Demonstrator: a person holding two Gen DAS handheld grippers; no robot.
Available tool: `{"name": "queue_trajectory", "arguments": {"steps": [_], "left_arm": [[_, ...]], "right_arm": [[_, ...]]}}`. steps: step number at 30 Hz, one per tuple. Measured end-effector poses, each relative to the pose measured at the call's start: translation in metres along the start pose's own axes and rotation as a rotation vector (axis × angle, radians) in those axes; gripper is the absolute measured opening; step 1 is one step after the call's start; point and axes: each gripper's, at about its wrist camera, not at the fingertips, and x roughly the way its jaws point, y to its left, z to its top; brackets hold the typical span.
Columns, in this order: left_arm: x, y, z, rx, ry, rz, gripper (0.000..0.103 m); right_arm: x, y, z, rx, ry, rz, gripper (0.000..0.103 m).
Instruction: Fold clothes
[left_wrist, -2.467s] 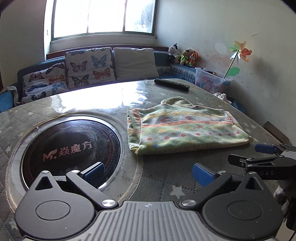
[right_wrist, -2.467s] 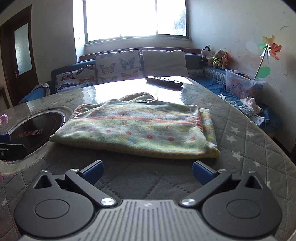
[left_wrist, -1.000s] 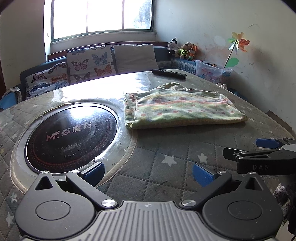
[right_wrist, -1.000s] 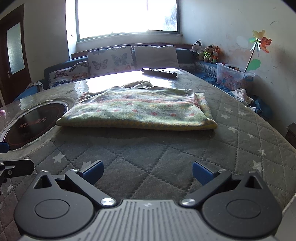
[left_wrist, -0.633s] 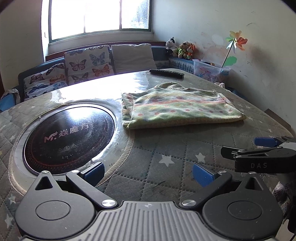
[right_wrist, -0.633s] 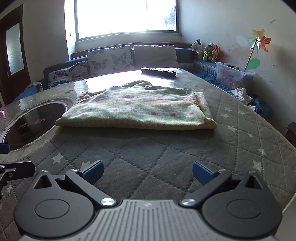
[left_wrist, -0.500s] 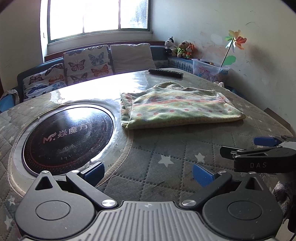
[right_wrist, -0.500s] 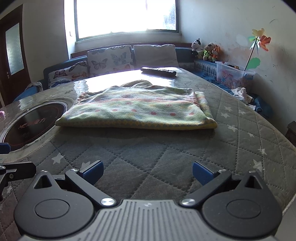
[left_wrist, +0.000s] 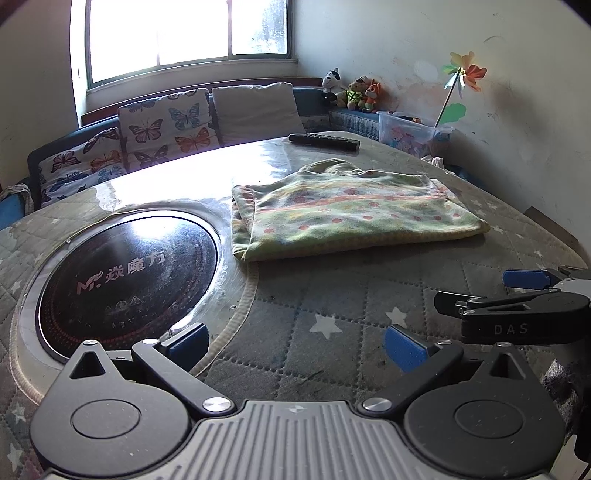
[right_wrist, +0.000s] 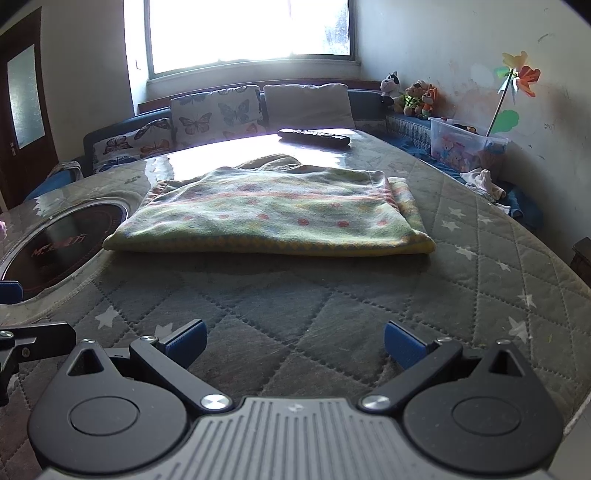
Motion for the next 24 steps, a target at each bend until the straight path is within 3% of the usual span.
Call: {"name": "queue_trajectory", "arguments": {"steps": [24], "left_arm": [[0.016, -0.006, 0.012, 0.041, 0.013, -0.014, 0.103]], "right_arm": [[0.009, -0.003, 0.008, 0.006, 0.006, -0.018, 0.103]]}}
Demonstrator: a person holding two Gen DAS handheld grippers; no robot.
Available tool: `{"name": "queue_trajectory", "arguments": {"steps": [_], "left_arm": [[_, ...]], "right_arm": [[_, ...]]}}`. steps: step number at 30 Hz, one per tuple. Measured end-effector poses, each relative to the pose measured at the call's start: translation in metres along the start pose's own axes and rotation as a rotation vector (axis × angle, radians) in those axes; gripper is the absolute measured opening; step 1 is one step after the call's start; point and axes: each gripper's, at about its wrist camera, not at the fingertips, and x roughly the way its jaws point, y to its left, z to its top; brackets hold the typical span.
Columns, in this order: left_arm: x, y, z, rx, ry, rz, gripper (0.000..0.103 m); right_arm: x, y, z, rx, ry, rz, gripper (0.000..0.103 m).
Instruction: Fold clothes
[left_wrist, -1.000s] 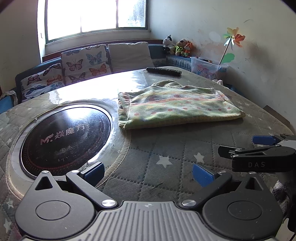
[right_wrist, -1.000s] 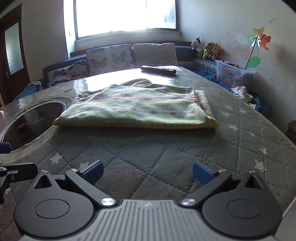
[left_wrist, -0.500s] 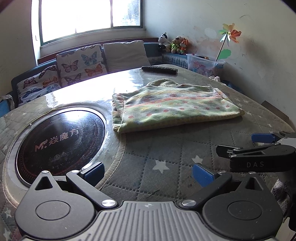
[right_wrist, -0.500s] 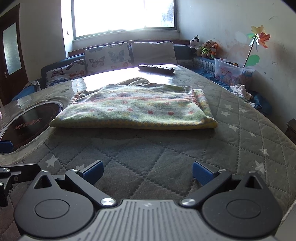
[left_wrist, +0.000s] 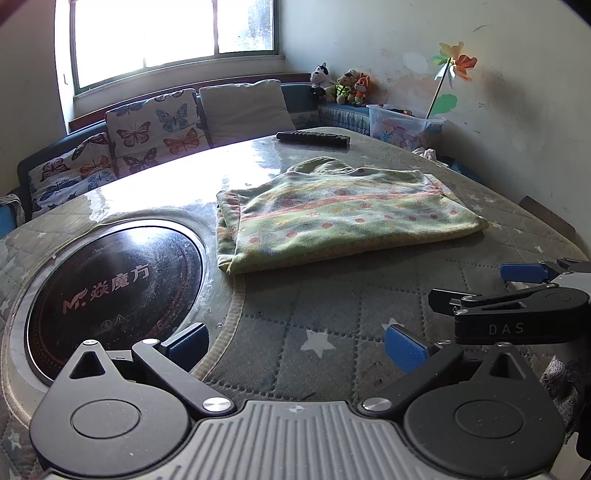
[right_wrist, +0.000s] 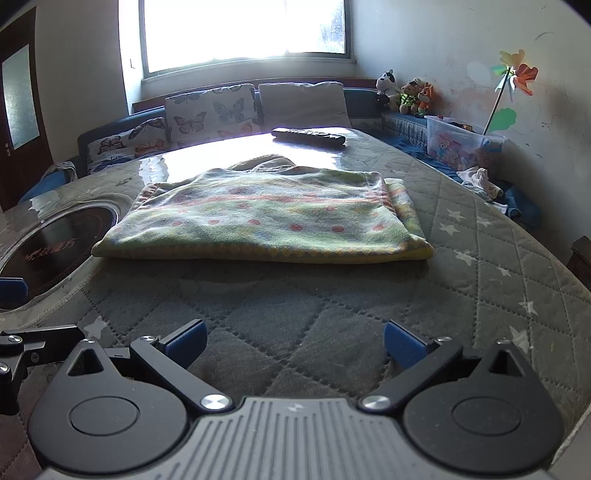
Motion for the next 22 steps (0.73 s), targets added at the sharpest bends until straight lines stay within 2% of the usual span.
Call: {"name": "queue_trajectory", "arguments": {"steps": [22], "left_arm": [[0.011, -0.002, 0.012, 0.022, -0.007, -0.006, 0.103]], "right_arm": [[0.010, -0.005, 0.009, 0.015, 0.006, -0.023, 0.103]]}}
